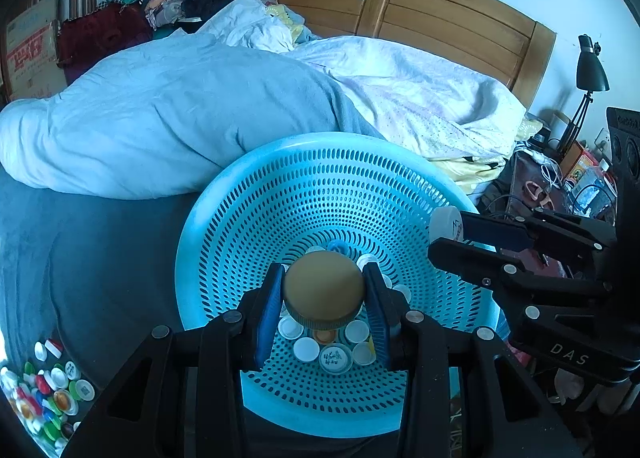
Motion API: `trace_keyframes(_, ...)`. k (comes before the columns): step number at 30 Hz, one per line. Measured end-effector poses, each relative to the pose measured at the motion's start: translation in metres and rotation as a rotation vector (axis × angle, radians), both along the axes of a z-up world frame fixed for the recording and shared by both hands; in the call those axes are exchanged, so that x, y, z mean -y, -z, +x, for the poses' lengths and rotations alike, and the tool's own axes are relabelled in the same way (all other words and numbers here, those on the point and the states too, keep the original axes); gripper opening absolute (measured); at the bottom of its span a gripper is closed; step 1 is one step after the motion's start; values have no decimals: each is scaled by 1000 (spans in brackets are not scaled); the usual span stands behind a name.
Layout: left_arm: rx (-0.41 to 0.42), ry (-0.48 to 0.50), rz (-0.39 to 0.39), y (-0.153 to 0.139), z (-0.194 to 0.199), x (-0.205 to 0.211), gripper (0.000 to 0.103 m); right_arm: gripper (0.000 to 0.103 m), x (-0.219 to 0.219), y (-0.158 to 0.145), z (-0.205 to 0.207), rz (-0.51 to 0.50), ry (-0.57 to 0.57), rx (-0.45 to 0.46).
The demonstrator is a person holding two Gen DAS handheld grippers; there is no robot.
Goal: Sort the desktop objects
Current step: 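Carry both held caps over the blue basket, then open both grippers to drop the caps into the basket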
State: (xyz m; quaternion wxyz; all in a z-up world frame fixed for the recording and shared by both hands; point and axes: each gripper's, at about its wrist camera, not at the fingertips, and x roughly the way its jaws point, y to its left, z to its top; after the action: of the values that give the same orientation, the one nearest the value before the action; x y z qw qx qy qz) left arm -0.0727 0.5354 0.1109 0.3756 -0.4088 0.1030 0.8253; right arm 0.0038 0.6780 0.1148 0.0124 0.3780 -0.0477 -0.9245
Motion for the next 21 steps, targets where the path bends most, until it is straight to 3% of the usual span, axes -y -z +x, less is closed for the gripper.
trace_keyframes(14,-14,-37,15,1,-6,7,36,35,3,-1,0,14,12,1)
trace_keyframes(16,-9,-56,24,2,-9,12,61,62,-1,-4,4,25,52,-23)
trace_keyframes(17,-22,-74,25,0,-9,15,74,84,-3,-7,7,21,67,-43)
trace_keyframes(21,-47,-98,51,-9,-9,35,74,88,-1,-13,11,21,63,-51)
